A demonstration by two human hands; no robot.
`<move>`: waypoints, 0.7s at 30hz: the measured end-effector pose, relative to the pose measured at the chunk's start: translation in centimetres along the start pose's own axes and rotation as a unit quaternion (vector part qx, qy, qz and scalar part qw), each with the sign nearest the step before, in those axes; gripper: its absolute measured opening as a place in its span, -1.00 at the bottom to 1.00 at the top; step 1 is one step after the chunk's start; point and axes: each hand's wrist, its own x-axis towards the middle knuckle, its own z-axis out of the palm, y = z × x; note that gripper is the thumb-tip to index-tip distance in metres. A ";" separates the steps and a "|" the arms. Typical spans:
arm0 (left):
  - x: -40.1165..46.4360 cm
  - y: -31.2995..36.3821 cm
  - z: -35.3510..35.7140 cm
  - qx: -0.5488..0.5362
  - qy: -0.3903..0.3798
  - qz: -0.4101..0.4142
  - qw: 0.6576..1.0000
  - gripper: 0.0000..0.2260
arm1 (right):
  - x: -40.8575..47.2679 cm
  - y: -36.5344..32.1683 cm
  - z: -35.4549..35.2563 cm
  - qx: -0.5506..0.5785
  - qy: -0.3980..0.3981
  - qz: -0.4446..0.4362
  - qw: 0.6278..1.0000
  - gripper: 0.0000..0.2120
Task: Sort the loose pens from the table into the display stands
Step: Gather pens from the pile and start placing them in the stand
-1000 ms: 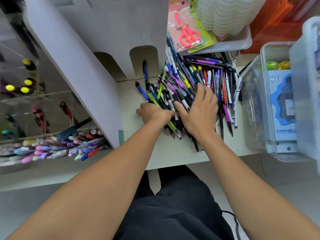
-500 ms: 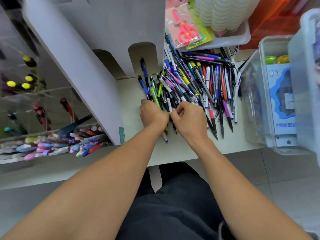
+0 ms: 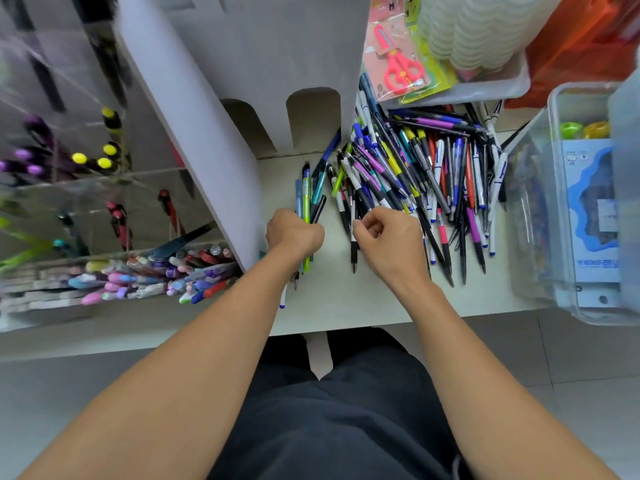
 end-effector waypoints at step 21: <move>-3.0 -0.9 -4.1 -0.148 -0.234 0.034 0.960 -0.92 | 5.8 -7.5 1.1 0.546 -0.103 0.305 0.773 -0.86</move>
